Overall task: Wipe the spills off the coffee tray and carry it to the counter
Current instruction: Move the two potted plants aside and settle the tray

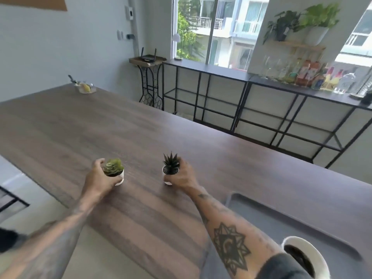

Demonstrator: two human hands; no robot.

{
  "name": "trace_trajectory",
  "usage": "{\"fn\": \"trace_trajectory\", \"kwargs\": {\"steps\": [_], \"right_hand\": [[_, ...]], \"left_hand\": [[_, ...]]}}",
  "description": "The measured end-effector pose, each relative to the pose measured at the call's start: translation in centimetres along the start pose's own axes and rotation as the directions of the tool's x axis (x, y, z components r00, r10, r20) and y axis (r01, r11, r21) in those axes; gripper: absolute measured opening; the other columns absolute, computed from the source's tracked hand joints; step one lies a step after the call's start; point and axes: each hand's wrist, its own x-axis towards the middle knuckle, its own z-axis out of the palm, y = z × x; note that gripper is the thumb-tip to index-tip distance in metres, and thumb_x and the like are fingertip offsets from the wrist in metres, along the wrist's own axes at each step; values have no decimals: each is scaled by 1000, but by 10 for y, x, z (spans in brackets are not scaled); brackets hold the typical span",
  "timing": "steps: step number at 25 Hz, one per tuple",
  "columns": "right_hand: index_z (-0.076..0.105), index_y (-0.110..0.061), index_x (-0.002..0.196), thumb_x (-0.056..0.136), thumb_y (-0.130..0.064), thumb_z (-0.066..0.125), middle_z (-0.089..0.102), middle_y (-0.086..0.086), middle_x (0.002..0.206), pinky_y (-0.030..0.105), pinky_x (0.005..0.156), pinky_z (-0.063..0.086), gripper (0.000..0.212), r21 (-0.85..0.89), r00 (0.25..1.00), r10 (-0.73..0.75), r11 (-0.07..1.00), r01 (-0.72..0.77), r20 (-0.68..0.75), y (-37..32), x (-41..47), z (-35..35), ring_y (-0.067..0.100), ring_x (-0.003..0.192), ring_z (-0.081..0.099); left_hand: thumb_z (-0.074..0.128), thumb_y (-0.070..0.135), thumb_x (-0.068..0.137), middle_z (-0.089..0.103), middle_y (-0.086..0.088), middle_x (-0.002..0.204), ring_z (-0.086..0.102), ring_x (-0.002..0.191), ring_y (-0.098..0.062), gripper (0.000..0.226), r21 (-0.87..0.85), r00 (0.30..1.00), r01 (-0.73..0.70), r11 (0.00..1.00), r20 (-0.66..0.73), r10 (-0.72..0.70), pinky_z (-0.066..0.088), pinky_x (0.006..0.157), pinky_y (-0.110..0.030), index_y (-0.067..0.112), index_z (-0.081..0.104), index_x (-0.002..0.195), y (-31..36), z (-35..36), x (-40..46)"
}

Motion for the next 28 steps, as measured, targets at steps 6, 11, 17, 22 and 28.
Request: {"fn": "trace_trajectory", "kwargs": {"steps": [6,11,17,22,28], "right_hand": [[25,-28,143,77,-27,70,53,11,135,24,91,34,79,61,1000,23,998,-22,-19,-15,11,44,26,121,51],[11,-41,148,74,-32,76,36,1,150,41,106,44,99,146,993,-102,983,111,-62,-14,-81,-17,18,130,47],[49,-44,127,80,-18,77,67,-10,113,23,77,56,60,169,938,-94,973,157,-332,58,-300,-178,15,89,72],[55,-22,122,85,-20,70,70,-9,106,20,71,57,41,2,788,-11,1000,15,-616,128,-345,-272,7,80,70],[50,-6,132,94,-25,58,58,14,133,41,97,48,43,-286,813,-68,950,-124,-578,178,-290,-308,30,114,61]], "left_hand": [[91,13,65,59,-17,133,63,113,-32,105,-66,997,-80,995,0,80,49,89,-33,12,29,150,-36,10,16],[81,11,79,52,-22,138,62,113,-18,90,-411,981,42,911,-155,-115,53,85,-17,14,26,151,-65,22,-59],[82,39,71,59,7,117,58,91,8,40,-183,998,-43,982,-51,34,41,89,-12,34,65,107,-14,70,-208],[74,23,87,61,0,122,56,121,-19,29,-71,792,-560,826,248,558,39,104,-28,25,64,114,94,105,-262],[63,26,92,59,-15,132,52,126,-31,40,79,574,-801,594,381,724,41,105,-41,8,58,127,194,154,-250]]}}
